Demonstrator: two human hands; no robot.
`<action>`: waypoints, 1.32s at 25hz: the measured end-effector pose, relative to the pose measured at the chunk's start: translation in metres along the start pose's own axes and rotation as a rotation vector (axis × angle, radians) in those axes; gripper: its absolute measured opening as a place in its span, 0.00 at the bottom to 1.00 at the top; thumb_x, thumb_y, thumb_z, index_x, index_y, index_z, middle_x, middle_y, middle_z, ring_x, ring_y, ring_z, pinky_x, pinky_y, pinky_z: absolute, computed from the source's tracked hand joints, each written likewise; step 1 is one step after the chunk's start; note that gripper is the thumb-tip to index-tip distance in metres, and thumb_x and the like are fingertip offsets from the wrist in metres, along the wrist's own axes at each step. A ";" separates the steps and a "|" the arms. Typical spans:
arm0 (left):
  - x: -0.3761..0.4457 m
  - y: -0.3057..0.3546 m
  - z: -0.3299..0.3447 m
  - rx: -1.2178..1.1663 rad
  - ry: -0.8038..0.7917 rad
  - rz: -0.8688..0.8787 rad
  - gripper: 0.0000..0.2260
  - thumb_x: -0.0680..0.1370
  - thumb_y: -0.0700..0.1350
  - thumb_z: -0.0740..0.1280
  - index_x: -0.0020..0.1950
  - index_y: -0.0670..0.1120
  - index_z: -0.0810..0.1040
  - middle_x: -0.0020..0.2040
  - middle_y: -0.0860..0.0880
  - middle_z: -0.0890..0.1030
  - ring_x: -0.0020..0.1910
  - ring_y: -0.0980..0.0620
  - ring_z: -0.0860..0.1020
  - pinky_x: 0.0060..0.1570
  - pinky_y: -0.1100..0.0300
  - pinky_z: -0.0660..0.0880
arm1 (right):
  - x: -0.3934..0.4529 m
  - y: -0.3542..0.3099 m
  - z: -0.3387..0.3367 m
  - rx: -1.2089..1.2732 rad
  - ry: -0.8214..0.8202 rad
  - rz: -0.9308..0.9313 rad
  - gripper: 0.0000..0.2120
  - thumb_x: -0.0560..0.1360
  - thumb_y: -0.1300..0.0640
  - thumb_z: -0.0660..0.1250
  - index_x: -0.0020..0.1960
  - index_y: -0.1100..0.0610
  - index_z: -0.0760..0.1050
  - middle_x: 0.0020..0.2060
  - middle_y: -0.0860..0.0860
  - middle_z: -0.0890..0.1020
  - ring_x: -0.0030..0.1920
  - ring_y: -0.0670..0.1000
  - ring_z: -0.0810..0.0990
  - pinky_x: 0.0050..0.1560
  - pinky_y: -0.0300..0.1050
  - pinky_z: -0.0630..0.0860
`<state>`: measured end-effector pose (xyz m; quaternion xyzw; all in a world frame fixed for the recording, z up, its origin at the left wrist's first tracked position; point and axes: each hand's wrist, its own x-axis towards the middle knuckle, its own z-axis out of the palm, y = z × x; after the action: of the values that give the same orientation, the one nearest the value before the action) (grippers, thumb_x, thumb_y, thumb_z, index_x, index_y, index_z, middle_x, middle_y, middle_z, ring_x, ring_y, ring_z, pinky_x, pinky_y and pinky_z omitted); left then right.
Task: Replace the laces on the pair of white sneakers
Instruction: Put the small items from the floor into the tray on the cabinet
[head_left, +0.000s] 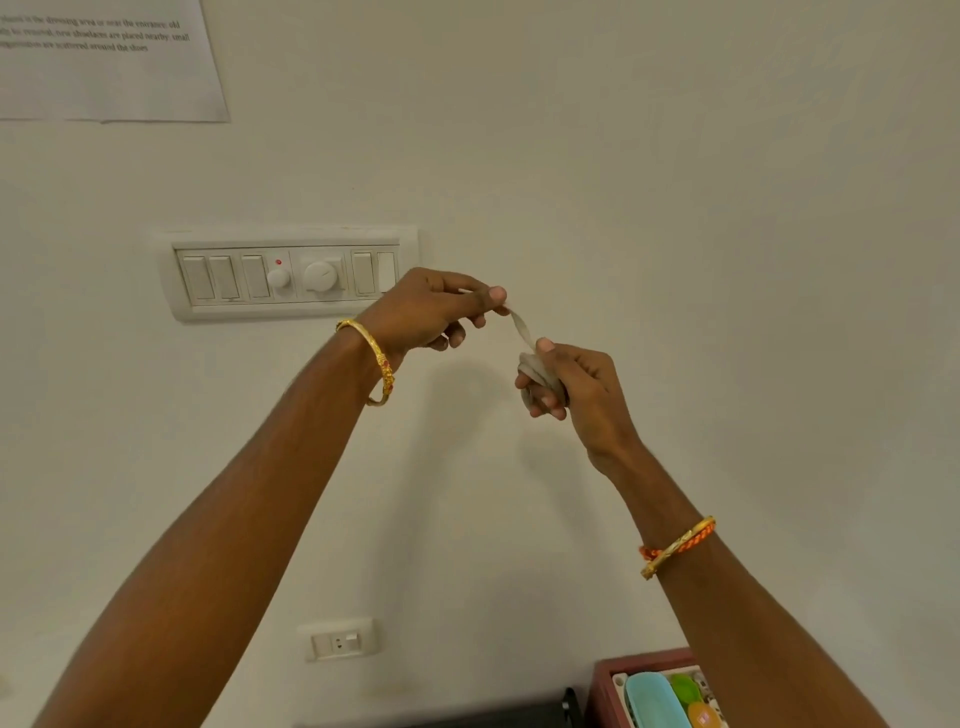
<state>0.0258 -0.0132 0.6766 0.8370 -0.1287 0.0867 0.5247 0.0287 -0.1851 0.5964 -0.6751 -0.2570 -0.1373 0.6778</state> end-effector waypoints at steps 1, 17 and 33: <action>0.000 -0.004 0.001 -0.038 0.034 -0.019 0.06 0.75 0.50 0.68 0.46 0.50 0.82 0.38 0.52 0.80 0.26 0.59 0.73 0.32 0.67 0.70 | -0.001 -0.004 0.001 0.042 0.009 -0.004 0.20 0.81 0.59 0.57 0.35 0.64 0.77 0.21 0.49 0.70 0.23 0.46 0.70 0.28 0.36 0.69; -0.033 -0.033 0.062 -0.515 -0.022 -0.281 0.09 0.79 0.50 0.63 0.51 0.48 0.81 0.45 0.53 0.84 0.44 0.55 0.78 0.41 0.63 0.74 | 0.016 -0.006 0.008 0.642 0.174 0.078 0.17 0.82 0.55 0.54 0.46 0.64 0.76 0.26 0.49 0.74 0.27 0.45 0.72 0.37 0.39 0.77; -0.020 -0.060 0.093 -0.549 0.382 -0.238 0.09 0.78 0.44 0.66 0.43 0.41 0.82 0.37 0.47 0.80 0.31 0.58 0.72 0.33 0.66 0.72 | 0.015 0.025 0.008 0.533 0.178 0.223 0.12 0.81 0.59 0.56 0.45 0.59 0.77 0.37 0.50 0.81 0.46 0.49 0.78 0.48 0.44 0.77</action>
<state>0.0261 -0.0698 0.5795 0.6428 0.0518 0.1422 0.7510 0.0538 -0.1731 0.5829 -0.4826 -0.1480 -0.0482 0.8619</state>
